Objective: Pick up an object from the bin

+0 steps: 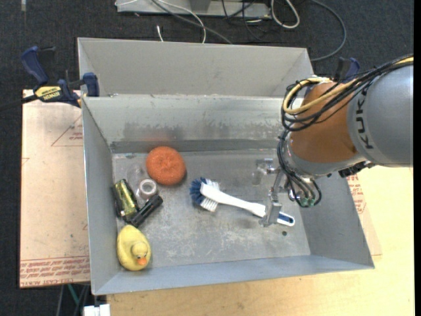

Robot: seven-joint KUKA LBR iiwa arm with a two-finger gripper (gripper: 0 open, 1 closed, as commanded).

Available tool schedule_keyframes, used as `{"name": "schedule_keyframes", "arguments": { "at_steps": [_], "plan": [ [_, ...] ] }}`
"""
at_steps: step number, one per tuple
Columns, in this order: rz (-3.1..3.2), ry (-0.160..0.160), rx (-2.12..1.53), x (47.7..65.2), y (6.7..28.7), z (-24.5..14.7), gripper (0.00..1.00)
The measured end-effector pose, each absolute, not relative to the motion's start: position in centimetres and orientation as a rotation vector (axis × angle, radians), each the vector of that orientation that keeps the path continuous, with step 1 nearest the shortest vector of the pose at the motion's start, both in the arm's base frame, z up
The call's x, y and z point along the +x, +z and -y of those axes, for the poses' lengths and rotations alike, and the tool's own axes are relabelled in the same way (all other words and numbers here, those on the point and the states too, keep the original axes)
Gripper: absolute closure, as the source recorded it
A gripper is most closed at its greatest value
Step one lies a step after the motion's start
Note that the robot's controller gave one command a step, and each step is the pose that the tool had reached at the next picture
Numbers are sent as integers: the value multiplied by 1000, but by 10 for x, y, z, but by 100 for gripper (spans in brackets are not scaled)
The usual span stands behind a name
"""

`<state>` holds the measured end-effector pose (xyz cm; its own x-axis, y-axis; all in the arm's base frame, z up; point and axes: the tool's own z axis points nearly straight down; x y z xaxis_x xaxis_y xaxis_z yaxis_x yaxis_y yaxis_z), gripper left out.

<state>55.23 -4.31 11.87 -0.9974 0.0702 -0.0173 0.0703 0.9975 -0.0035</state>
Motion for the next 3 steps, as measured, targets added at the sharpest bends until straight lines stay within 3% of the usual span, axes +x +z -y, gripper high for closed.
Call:
{"name": "schedule_keyframes", "arguments": {
  "at_steps": [1, 2, 3],
  "plan": [
    [-3133, 3, 244, 566, 99, -8, 0],
    [-3113, -4, 272, 563, 70, -39, 0],
    [-3115, -2, 300, 558, 70, -40, 100]
  ]
}}
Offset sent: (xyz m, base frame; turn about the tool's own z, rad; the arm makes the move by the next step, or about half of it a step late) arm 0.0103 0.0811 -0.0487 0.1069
